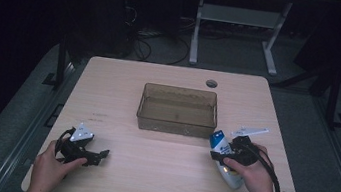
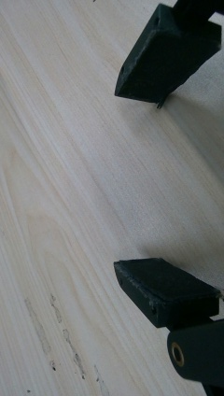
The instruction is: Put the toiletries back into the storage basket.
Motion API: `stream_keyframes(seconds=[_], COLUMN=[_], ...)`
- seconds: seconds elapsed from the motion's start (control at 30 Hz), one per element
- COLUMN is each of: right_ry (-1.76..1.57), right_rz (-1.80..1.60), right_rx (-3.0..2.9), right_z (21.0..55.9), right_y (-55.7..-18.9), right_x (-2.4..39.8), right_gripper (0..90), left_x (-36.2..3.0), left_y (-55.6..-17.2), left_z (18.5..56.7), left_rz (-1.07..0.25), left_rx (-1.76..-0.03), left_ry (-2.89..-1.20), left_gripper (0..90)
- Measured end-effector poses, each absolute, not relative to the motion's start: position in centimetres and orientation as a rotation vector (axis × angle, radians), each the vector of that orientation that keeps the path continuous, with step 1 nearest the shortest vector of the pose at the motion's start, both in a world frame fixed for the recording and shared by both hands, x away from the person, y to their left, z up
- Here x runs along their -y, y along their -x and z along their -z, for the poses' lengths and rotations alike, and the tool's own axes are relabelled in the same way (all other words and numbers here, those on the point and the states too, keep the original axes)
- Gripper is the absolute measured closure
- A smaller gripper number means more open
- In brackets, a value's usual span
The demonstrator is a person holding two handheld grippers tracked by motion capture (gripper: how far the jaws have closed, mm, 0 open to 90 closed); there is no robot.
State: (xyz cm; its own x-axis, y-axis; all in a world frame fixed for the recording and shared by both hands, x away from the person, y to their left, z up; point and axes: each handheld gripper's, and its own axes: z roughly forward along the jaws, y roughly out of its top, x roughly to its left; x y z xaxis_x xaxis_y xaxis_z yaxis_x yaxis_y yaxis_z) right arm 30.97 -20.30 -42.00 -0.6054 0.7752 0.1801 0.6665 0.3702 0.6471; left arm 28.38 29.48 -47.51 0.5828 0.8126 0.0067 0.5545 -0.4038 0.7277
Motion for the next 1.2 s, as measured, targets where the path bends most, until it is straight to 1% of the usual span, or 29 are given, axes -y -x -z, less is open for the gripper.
stream_keyframes(seconds=[0.57,0.9,1.2], right_ry=[-1.343,-1.329,-1.31], right_rz=[-1.287,-1.472,-1.484], right_rx=[-2.276,-2.165,-2.13], right_z=[40.8,40.8,40.6], right_y=[-29.2,-28.1,-28.1], right_x=[23.0,24.7,24.9], right_gripper=[32.8,32.8,32.6], left_x=[-29.5,-29.5,-29.5], left_y=[-28.4,-28.4,-28.4], left_z=[47.5,47.5,47.5], left_rz=[-0.476,-0.476,-0.476], left_rx=[-1.082,-1.082,-1.082], left_ry=[-2.116,-2.116,-2.116], left_gripper=[12.9,12.9,12.8])
